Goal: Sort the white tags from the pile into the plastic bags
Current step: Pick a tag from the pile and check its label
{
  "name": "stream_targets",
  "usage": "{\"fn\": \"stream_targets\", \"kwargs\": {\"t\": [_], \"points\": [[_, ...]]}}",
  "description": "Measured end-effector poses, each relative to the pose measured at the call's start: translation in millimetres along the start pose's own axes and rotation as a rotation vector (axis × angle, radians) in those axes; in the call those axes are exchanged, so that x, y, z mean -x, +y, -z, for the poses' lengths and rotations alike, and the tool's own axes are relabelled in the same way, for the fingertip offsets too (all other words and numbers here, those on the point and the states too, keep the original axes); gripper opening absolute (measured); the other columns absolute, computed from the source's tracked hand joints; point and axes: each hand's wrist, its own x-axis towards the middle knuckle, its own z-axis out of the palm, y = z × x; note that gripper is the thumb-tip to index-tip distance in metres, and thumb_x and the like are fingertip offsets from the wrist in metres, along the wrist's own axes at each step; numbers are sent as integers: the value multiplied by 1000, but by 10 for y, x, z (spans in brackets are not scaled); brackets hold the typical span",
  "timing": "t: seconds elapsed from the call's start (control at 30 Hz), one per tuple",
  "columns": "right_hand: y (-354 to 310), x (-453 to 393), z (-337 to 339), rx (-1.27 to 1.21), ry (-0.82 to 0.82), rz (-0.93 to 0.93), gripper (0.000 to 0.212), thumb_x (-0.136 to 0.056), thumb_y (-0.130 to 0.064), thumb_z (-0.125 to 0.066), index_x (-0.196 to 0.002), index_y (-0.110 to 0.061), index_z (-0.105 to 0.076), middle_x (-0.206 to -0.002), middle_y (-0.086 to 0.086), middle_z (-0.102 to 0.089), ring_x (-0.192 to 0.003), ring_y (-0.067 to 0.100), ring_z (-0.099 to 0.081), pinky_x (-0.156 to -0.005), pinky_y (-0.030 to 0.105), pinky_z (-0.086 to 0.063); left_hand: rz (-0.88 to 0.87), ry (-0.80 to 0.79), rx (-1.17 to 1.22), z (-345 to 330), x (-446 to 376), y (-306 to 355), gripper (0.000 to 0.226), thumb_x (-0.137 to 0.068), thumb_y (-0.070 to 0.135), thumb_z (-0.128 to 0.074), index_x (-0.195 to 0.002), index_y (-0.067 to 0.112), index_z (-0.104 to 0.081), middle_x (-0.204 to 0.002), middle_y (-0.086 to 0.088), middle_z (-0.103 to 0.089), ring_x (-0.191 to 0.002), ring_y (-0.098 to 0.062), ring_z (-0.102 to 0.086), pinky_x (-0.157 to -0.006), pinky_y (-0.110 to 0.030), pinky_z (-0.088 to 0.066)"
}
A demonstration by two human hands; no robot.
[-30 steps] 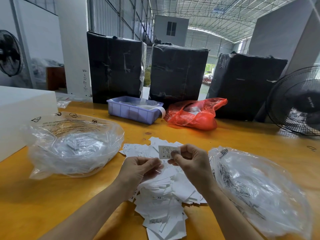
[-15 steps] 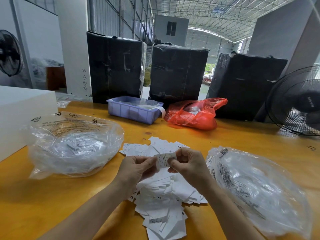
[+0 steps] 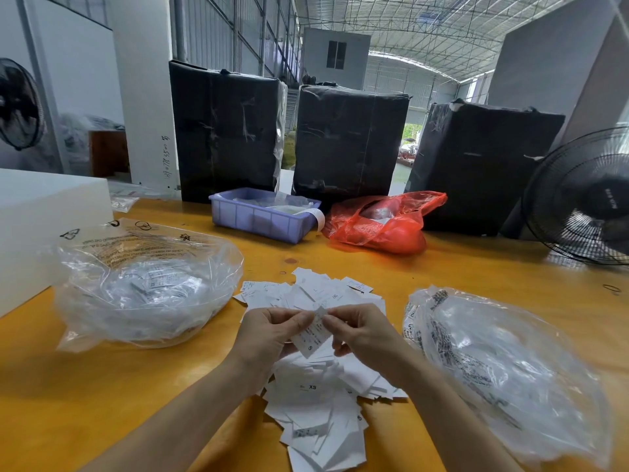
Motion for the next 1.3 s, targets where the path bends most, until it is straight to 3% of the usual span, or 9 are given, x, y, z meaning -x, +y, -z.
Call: {"fn": "stream_targets", "kwargs": {"t": [0.13,0.23,0.33,0.53,0.67,0.87,1.03,1.17,1.3], "points": [[-29,28,-46,77,-150,-3,25,-97,-20,-49,-111,-7,-66,-90,3,-57,-76,8,-55,-71,28,-53,21,106,105,-15,5,4,27,-60,16,-73,-78,-3,-73,-73,-14,-71,-68,-22,-67,-56,-25,-57],[-38,22,-89,15,18,54,43,-92,-18,-59,-133,-11,-50,-95,-5,-61,-77,11,-65,-70,25,-56,48,151,162,-20,11,15,34,-61,20,-74,-87,-1,-73,-77,-12,-71,-75,-24,-64,-56,-24,-53],[-45,16,-123,-4,150,110,37,-86,-12,-67,-122,-8,-60,-92,0,-66,-73,17,-68,-68,24,-56,57,188,177,-30,15,31,32,-59,25,-75,-85,6,-75,-74,-8,-72,-76,-22,-63,-59,-24,-50],[-20,25,-232,39,136,172,31,-80,-11,-74,-110,-12,-69,-97,3,-70,-74,12,-67,-70,26,-56,95,165,245,-46,24,41,33,-64,24,-74,-91,7,-74,-87,-10,-74,-70,-20,-68,-56,-26,-52],[-24,12,-184,-264,204,58,13,-81,-4,-70,-90,-13,-69,-79,8,-71,-64,12,-65,-61,21,-52,120,100,239,-40,26,58,17,-70,24,-73,-78,10,-77,-83,-9,-73,-68,-19,-68,-64,-29,-53],[-8,11,-69,-441,302,-131,9,-80,-1,-69,-77,-8,-71,-59,4,-68,-53,11,-62,-49,15,-45,215,46,80,-21,17,67,40,-78,38,-67,-98,3,-68,-76,-8,-70,-64,-18,-64,-50,-23,-50],[-10,5,-19,-483,402,-165,8,-80,2,-68,-76,-5,-69,-57,4,-68,-51,11,-64,-49,18,-45,201,-51,8,13,9,83,26,-81,14,-69,-94,-7,-67,-78,-20,-72,-58,-21,-68,-47,-22,-54],[-27,24,-34,-392,467,-86,7,-80,0,-70,-77,-5,-68,-58,4,-69,-54,13,-67,-56,23,-47,62,-28,-151,35,15,59,7,-81,6,-69,-83,0,-71,-71,-17,-71,-54,-16,-67,-48,-19,-53],[-62,49,-122,-39,588,127,15,-78,-1,-71,-71,-15,-68,-60,2,-70,-58,14,-69,-62,32,-54,-48,34,-226,43,-5,75,2,-81,3,-70,-81,1,-69,-63,-11,-70,-51,-16,-66,-49,-20,-54]]}}
